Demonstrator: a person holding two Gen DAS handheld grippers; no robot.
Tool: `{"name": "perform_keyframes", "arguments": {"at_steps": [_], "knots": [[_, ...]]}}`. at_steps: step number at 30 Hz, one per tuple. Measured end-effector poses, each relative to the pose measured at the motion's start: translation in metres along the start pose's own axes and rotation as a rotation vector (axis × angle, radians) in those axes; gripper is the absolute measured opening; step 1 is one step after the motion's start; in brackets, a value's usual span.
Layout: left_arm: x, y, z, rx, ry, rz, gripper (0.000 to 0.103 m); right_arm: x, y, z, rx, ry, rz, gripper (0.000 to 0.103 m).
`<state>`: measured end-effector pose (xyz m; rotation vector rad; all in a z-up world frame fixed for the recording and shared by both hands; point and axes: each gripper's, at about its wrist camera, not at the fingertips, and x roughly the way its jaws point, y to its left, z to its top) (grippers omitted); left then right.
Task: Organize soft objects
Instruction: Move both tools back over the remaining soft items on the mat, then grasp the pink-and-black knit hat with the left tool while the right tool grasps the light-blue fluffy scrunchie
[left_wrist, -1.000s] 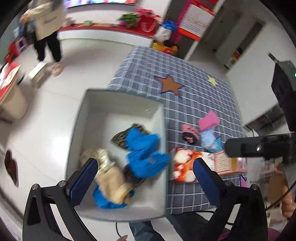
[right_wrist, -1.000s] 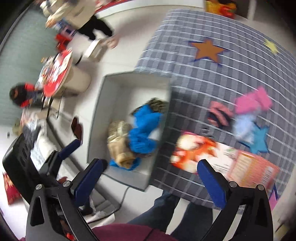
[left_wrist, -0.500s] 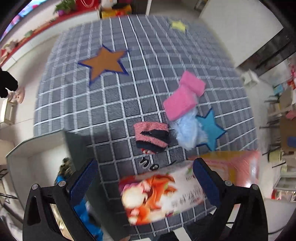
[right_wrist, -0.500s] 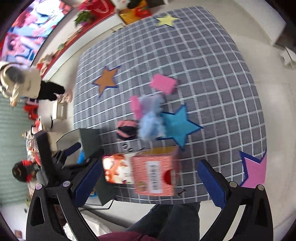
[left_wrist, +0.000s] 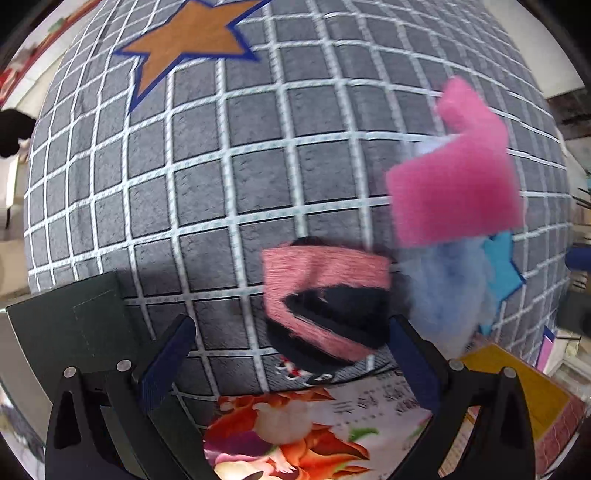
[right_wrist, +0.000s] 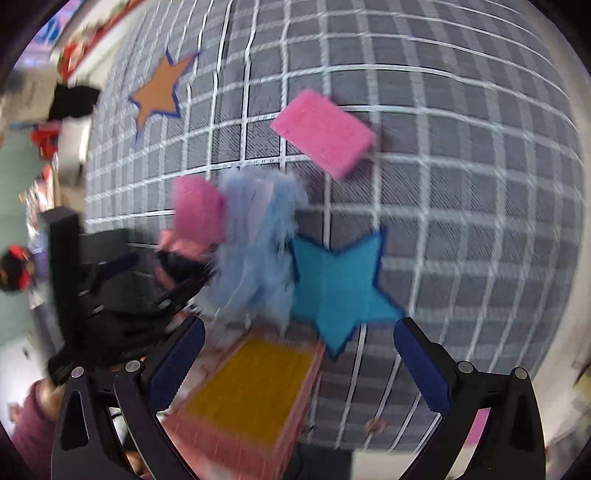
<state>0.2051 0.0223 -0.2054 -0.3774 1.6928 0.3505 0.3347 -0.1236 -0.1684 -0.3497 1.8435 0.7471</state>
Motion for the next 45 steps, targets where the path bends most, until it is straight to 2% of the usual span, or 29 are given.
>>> {"name": "perform_keyframes", "arguments": {"at_steps": [3, 7, 10, 12, 15, 17, 19, 22, 24, 27, 31, 35, 40, 45], "knots": [[0.002, 0.009, -0.001, -0.028, 0.011, -0.002, 0.103, 0.030, 0.012, 0.023, -0.065, 0.050, -0.023, 0.103], [0.005, 0.016, -0.003, -0.036, 0.025, 0.011, 0.103, 0.060, 0.036, 0.032, -0.171, 0.113, -0.040, 0.103], [0.005, 0.015, -0.003, -0.033, 0.025, 0.023, 0.103, 0.071, 0.039, 0.032, -0.207, 0.110, -0.151, 0.103], [0.005, 0.001, 0.002, -0.020, 0.014, 0.038, 0.103, 0.067, 0.024, 0.030, -0.163, 0.098, -0.162, 0.103], [-0.003, -0.007, 0.008, -0.019, -0.005, 0.018, 0.103, 0.053, -0.017, 0.022, -0.054, 0.066, -0.153, 0.103], [-0.007, -0.009, 0.013, -0.020, -0.015, 0.001, 0.103, 0.043, -0.052, 0.011, 0.023, 0.049, -0.175, 0.103], [-0.007, -0.014, 0.018, -0.009, -0.010, 0.000, 0.103, 0.035, -0.082, -0.001, 0.081, 0.039, -0.237, 0.103], [0.001, -0.030, 0.033, -0.009, 0.013, 0.025, 0.103, 0.023, -0.095, -0.013, 0.093, 0.006, -0.146, 0.103], [0.007, -0.029, 0.038, -0.031, 0.024, 0.016, 0.103, 0.016, -0.083, -0.018, 0.035, -0.024, -0.103, 0.103], [0.016, -0.025, 0.044, -0.045, 0.039, 0.025, 0.103, 0.020, -0.053, -0.015, -0.066, -0.035, -0.090, 0.103], [0.032, -0.020, 0.053, -0.045, 0.050, 0.025, 0.103, 0.042, -0.027, -0.006, -0.151, -0.019, -0.119, 0.103], [0.048, -0.027, 0.063, -0.053, 0.043, 0.010, 0.103, 0.053, -0.015, -0.004, -0.199, -0.011, -0.132, 0.103], [0.056, -0.018, 0.056, -0.050, 0.029, 0.010, 0.103, 0.042, 0.000, -0.006, -0.243, -0.026, -0.128, 0.103], [0.043, -0.018, 0.046, -0.034, 0.048, 0.011, 0.103, 0.044, 0.012, -0.010, -0.296, 0.032, -0.113, 0.103]]}}
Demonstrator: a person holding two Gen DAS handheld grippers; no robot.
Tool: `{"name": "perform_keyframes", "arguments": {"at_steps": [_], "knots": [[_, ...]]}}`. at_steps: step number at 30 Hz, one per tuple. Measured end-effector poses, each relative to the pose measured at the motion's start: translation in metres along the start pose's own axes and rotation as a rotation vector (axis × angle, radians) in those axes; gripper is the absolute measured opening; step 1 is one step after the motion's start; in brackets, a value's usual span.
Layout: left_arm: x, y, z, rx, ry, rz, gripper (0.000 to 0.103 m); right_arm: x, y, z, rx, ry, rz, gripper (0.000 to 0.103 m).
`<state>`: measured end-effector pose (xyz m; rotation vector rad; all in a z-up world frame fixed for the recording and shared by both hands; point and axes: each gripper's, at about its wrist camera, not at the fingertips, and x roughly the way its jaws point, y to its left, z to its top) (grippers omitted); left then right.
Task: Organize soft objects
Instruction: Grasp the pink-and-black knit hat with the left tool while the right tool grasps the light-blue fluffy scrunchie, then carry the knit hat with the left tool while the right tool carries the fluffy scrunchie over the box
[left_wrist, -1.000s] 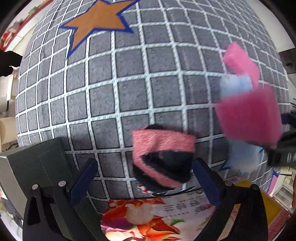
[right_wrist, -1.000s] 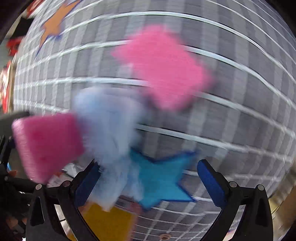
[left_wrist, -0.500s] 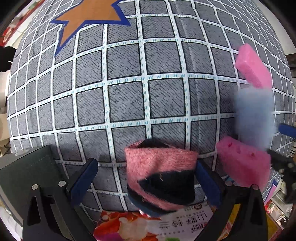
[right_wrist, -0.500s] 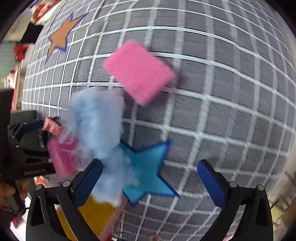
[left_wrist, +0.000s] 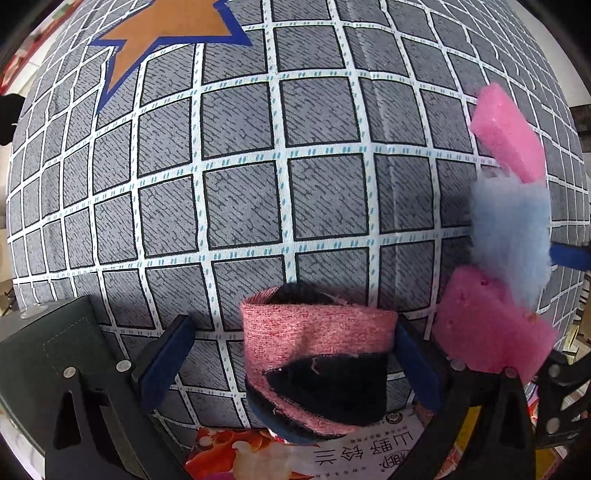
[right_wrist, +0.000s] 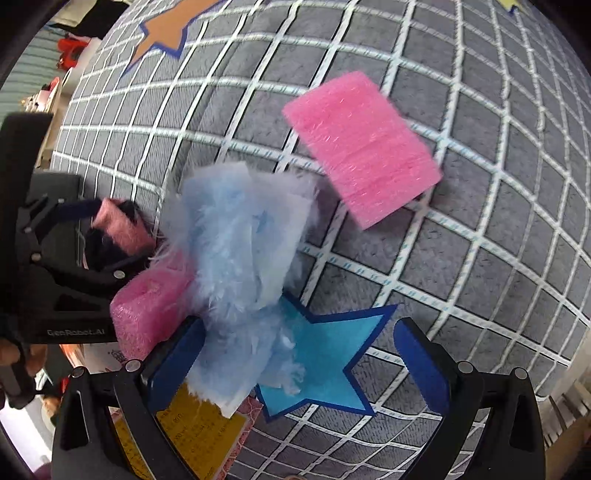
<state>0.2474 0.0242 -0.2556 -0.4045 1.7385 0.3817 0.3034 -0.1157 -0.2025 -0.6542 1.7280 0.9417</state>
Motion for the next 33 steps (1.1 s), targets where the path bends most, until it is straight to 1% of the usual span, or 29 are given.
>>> {"name": "perform_keyframes", "arguments": {"at_steps": [1, 3, 4, 5, 6, 7, 8, 9, 10, 11, 12, 13, 14, 16, 17, 21, 22, 23, 24, 28, 30, 33], "knots": [[-0.001, 0.001, -0.002, -0.005, -0.004, -0.003, 0.102, 0.006, 0.000, 0.000, 0.010, 0.017, 0.017, 0.103], [-0.006, 0.003, -0.006, -0.008, -0.019, -0.007, 0.097, 0.013, -0.001, -0.002, 0.022, 0.006, 0.017, 0.103], [-0.009, 0.002, -0.009, -0.001, -0.031, -0.006, 0.091, 0.013, 0.001, -0.002, 0.020, 0.004, 0.017, 0.103], [-0.014, 0.002, -0.012, 0.009, -0.039, -0.005, 0.083, 0.012, -0.001, 0.001, 0.020, -0.002, 0.015, 0.103], [-0.019, 0.000, -0.015, 0.029, -0.054, -0.001, 0.077, 0.010, 0.002, 0.002, 0.021, -0.009, 0.011, 0.103], [-0.022, -0.001, -0.017, 0.041, -0.063, 0.002, 0.063, 0.009, 0.007, 0.003, 0.020, -0.014, 0.014, 0.103], [-0.025, -0.003, -0.018, 0.057, -0.070, 0.004, 0.049, 0.004, 0.013, 0.008, 0.016, -0.016, 0.021, 0.095], [-0.028, -0.004, -0.020, 0.073, -0.077, 0.019, 0.044, -0.004, 0.021, 0.016, 0.007, -0.015, 0.023, 0.087], [-0.030, -0.004, -0.021, 0.078, -0.083, 0.025, 0.037, -0.007, 0.029, 0.017, -0.012, -0.023, -0.015, 0.080], [-0.033, -0.002, -0.022, 0.078, -0.090, 0.025, 0.034, -0.009, 0.035, 0.016, -0.034, -0.035, -0.043, 0.057], [-0.036, 0.000, -0.024, 0.068, -0.098, 0.021, 0.033, -0.012, 0.041, 0.015, -0.042, -0.044, -0.031, 0.022], [-0.040, 0.004, -0.026, 0.053, -0.108, 0.021, 0.032, -0.015, 0.039, 0.013, -0.022, -0.041, 0.035, 0.022], [-0.044, 0.008, -0.028, 0.044, -0.116, 0.024, 0.031, -0.018, 0.036, 0.011, 0.009, -0.051, 0.059, 0.022], [-0.053, 0.016, -0.032, 0.024, -0.140, 0.035, 0.031, -0.028, 0.024, 0.006, 0.057, -0.081, 0.043, 0.022], [-0.058, 0.020, -0.034, 0.017, -0.156, 0.033, 0.031, -0.034, 0.015, 0.001, 0.093, -0.095, 0.051, 0.022], [-0.080, 0.032, -0.049, 0.009, -0.206, 0.024, 0.031, -0.053, -0.025, -0.017, 0.236, -0.139, 0.092, 0.022], [-0.085, 0.033, -0.053, 0.009, -0.217, 0.025, 0.032, -0.053, -0.035, -0.021, 0.268, -0.154, 0.106, 0.022], [-0.091, 0.034, -0.058, 0.010, -0.232, 0.026, 0.032, -0.061, -0.041, -0.028, 0.306, -0.173, 0.131, 0.022], [-0.097, 0.032, -0.065, 0.011, -0.244, 0.028, 0.032, -0.063, -0.052, -0.028, 0.327, -0.184, 0.144, 0.022], [-0.117, 0.031, -0.086, 0.021, -0.288, 0.032, 0.032, -0.086, -0.065, -0.045, 0.377, -0.233, 0.181, 0.022], [-0.127, 0.027, -0.099, 0.023, -0.311, 0.026, 0.032, -0.098, -0.056, -0.054, 0.384, -0.265, 0.198, 0.022], [-0.141, 0.019, -0.108, 0.028, -0.351, 0.011, 0.032, -0.119, -0.047, -0.064, 0.386, -0.317, 0.211, 0.022]]}}
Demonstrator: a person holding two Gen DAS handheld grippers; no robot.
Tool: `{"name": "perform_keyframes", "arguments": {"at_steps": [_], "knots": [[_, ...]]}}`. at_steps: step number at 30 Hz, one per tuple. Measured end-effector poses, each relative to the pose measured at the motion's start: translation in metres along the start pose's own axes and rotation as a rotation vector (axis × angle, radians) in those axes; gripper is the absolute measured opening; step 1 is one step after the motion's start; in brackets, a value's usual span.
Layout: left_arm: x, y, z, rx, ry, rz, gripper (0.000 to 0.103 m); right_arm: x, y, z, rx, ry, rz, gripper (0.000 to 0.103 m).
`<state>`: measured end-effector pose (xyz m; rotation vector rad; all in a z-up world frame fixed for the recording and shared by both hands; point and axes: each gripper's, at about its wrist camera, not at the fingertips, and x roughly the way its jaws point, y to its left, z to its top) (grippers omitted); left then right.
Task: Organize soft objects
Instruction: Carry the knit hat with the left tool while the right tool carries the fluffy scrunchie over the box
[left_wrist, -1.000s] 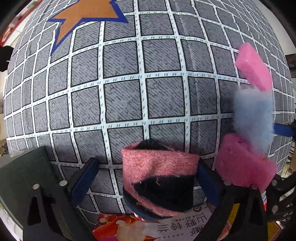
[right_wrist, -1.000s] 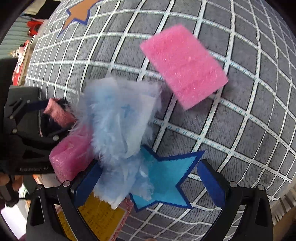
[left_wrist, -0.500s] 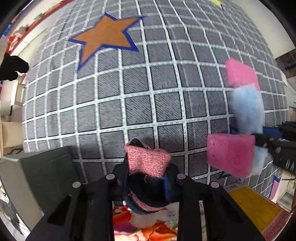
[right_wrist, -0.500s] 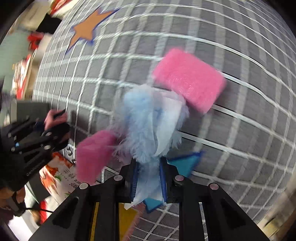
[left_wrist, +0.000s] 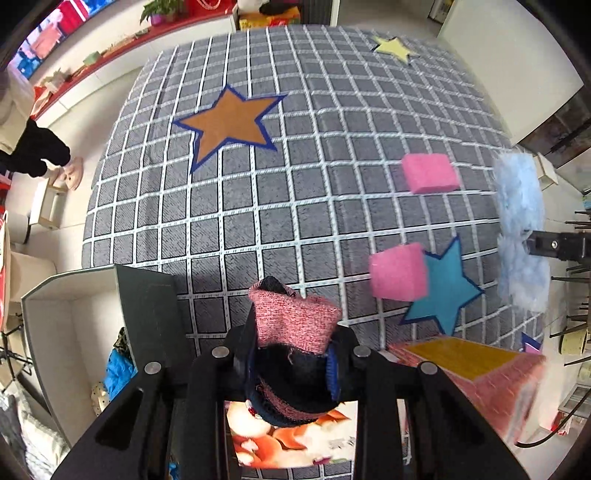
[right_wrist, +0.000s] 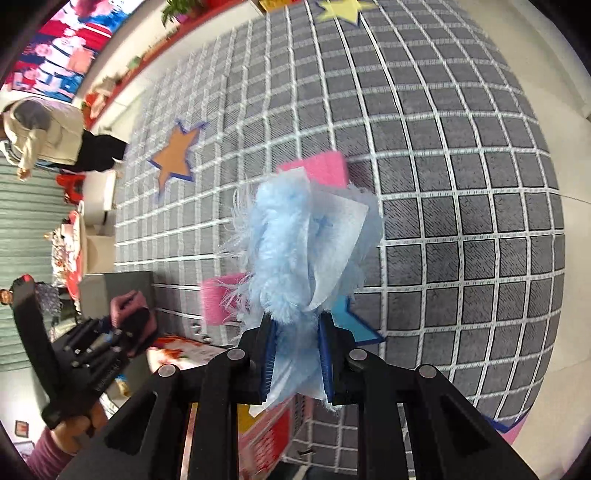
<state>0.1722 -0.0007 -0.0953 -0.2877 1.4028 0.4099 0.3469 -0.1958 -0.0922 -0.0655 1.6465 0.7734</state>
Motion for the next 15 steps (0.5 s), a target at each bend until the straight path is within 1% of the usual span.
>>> {"name": "perform_keyframes", "arguments": {"at_steps": [1, 2, 3, 5, 6, 11, 15], "knots": [[-0.007, -0.002, -0.002, 0.003, -0.016, -0.003, 0.032, -0.012, -0.006, -0.004, 0.002, -0.013, 0.009, 0.022], [-0.013, -0.005, -0.001, 0.007, -0.036, -0.007, 0.032, -0.021, 0.000, -0.008, 0.003, -0.031, 0.020, 0.022], [-0.012, -0.008, 0.002, 0.007, -0.048, -0.009, 0.032, -0.022, 0.006, -0.011, 0.001, -0.041, 0.027, 0.022], [-0.029, -0.005, -0.006, 0.003, -0.084, -0.024, 0.032, -0.026, 0.020, -0.017, -0.003, -0.060, 0.040, 0.022], [-0.030, -0.005, -0.007, 0.000, -0.092, -0.027, 0.032, -0.030, 0.028, -0.021, -0.008, -0.069, 0.048, 0.022], [-0.058, 0.015, -0.037, -0.028, -0.145, -0.041, 0.032, -0.045, 0.069, -0.044, -0.064, -0.104, 0.047, 0.022], [-0.076, 0.036, -0.070, -0.038, -0.164, -0.018, 0.032, -0.044, 0.110, -0.067, -0.120, -0.116, 0.054, 0.022]]}}
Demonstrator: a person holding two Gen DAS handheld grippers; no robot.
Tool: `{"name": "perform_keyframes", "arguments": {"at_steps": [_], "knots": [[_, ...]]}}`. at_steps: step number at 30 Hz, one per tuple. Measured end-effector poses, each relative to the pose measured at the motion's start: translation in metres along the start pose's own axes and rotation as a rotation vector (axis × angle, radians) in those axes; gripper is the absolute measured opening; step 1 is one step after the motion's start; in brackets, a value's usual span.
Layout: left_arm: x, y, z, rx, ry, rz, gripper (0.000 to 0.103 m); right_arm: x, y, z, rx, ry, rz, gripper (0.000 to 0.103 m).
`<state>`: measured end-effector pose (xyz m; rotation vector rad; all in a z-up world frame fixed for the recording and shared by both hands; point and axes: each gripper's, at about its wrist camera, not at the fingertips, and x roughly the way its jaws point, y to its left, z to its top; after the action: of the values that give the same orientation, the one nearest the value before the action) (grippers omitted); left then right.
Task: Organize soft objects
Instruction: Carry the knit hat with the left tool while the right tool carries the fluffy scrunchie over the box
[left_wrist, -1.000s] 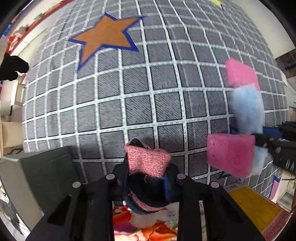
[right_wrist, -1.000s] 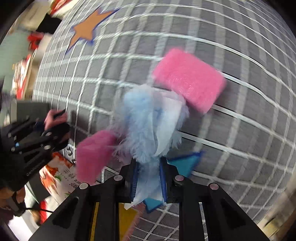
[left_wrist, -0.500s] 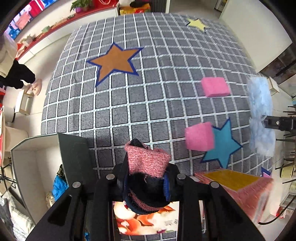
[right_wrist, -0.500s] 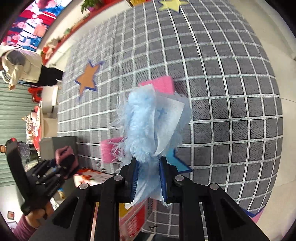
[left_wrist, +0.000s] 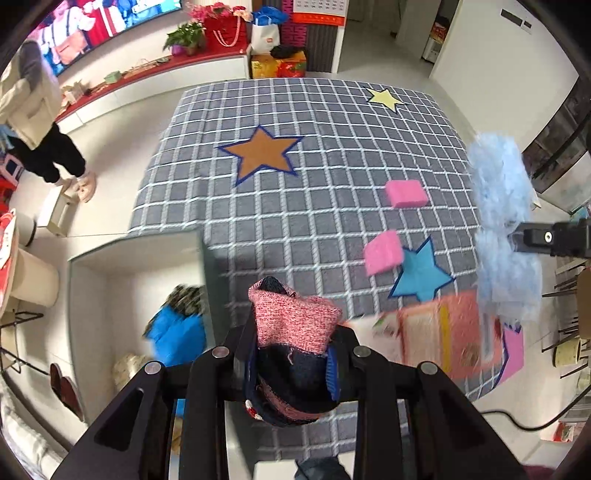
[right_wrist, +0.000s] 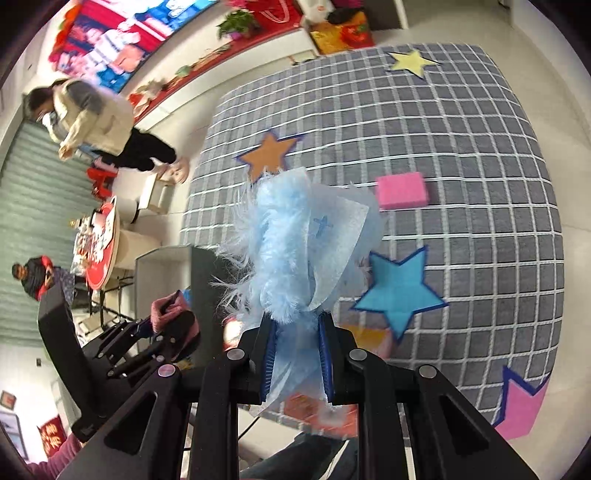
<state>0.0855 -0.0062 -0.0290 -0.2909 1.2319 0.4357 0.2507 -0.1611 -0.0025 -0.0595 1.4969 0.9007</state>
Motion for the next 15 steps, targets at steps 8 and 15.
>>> {"name": "perform_keyframes", "arguments": {"at_steps": [8, 15], "knots": [[-0.030, 0.049, -0.057, -0.048, 0.001, 0.054, 0.032, 0.036, 0.090, -0.035, -0.136, 0.049, 0.023, 0.022], [-0.047, 0.087, -0.102, -0.124, 0.005, 0.079, 0.032, 0.063, 0.150, -0.068, -0.244, 0.098, 0.018, 0.022]]}}
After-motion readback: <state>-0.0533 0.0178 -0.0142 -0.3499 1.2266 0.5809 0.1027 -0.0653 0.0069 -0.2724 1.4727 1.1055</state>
